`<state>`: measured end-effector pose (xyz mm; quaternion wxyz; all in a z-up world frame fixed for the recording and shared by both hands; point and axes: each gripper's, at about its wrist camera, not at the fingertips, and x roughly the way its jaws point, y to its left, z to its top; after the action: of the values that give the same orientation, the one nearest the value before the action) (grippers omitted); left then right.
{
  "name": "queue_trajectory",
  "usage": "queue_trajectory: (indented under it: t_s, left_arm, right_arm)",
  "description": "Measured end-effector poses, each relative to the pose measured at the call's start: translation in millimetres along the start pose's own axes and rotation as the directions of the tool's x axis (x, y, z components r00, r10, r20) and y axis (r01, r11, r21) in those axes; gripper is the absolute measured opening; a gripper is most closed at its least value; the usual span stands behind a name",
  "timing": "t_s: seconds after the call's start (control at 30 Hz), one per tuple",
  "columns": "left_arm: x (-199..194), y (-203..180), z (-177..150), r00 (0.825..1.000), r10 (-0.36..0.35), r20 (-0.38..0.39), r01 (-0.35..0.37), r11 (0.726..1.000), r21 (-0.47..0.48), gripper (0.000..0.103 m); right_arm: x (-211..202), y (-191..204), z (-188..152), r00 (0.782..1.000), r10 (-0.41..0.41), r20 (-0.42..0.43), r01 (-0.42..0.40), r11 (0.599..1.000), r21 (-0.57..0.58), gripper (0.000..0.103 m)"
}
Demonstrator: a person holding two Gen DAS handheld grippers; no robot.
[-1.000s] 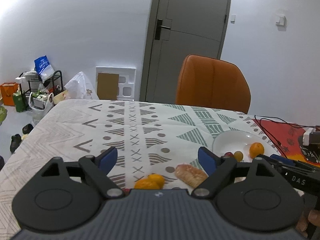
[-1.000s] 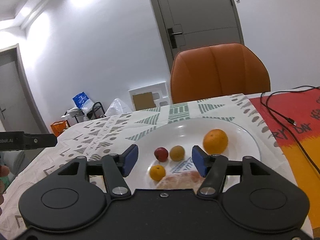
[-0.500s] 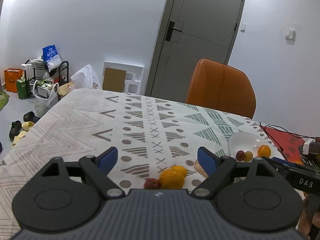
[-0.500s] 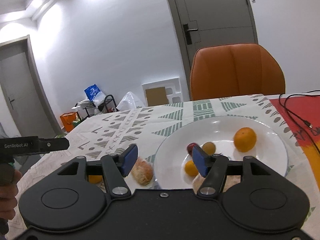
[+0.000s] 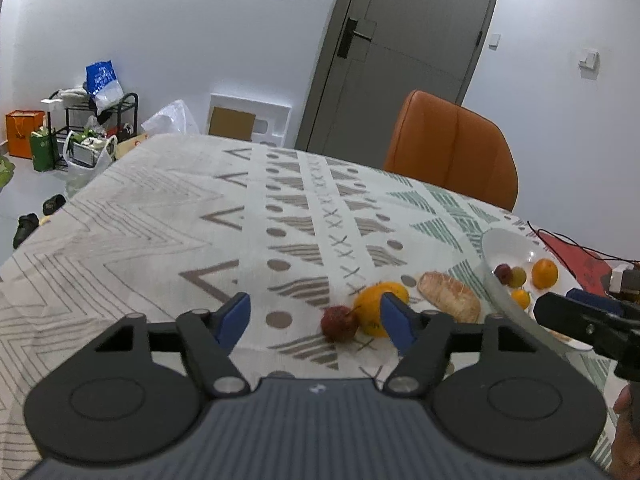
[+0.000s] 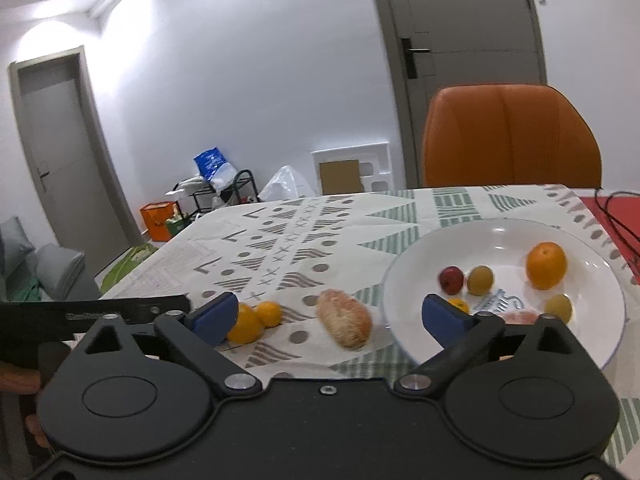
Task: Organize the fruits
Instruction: 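Grasp another small red fruit with the left tool while the right tool grasps an orange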
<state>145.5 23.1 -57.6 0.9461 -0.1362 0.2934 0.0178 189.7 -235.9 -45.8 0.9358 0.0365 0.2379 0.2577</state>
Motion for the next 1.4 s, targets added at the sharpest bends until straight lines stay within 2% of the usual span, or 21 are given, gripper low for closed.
queue_trajectory:
  t_s: [0.23,0.3,0.47,0.6,0.63,1.0,1.23,1.4]
  left_arm:
    - [13.0,0.6,-7.6,0.999,-0.028,-0.032,0.028,1.000,0.010,0.053]
    - [16.9,0.9,-8.3,0.999,-0.034,-0.042,0.035,0.999,0.013,0.050]
    - [26.2,1.0,-9.5,0.997,-0.045,-0.060,0.046,0.999,0.010,0.045]
    - [28.9,1.5,-7.3,0.996,-0.074,-0.057,0.073,0.997,-0.003,0.028]
    - [29.4,1.4,-7.1,0.995,-0.081,-0.055,0.080,0.997,-0.005,0.021]
    - [15.8,13.5,-2.1,0.997,-0.071,-0.033,0.070,0.997,-0.029,0.021]
    - [7.7,22.8,0.6,0.998,-0.049,-0.025,0.048,0.999,-0.024,0.021]
    - [1.4,26.6,0.7,1.000,-0.023,-0.021,0.023,0.999,-0.023,0.021]
  right_arm:
    - [7.0,18.9,-3.4,0.999,0.007,-0.038,-0.009,0.999,-0.047,0.103]
    - [7.8,23.7,-6.2,0.999,-0.007,-0.036,0.005,0.998,-0.057,0.103]
    - [14.9,26.9,-11.3,0.998,0.019,-0.055,-0.021,0.999,-0.033,0.103]
    - [20.7,29.7,-11.9,0.997,0.034,-0.067,-0.036,0.999,-0.026,0.103]
    - [21.7,31.2,-11.3,0.997,0.031,-0.064,-0.033,0.999,-0.034,0.102]
    - [54.5,48.9,-10.1,0.989,0.040,-0.140,-0.048,0.997,-0.058,0.071]
    - [70.4,57.4,-10.1,0.987,0.028,-0.160,-0.039,0.997,-0.066,0.068]
    - [80.3,58.4,-10.6,0.986,0.030,-0.167,-0.039,0.998,-0.053,0.057]
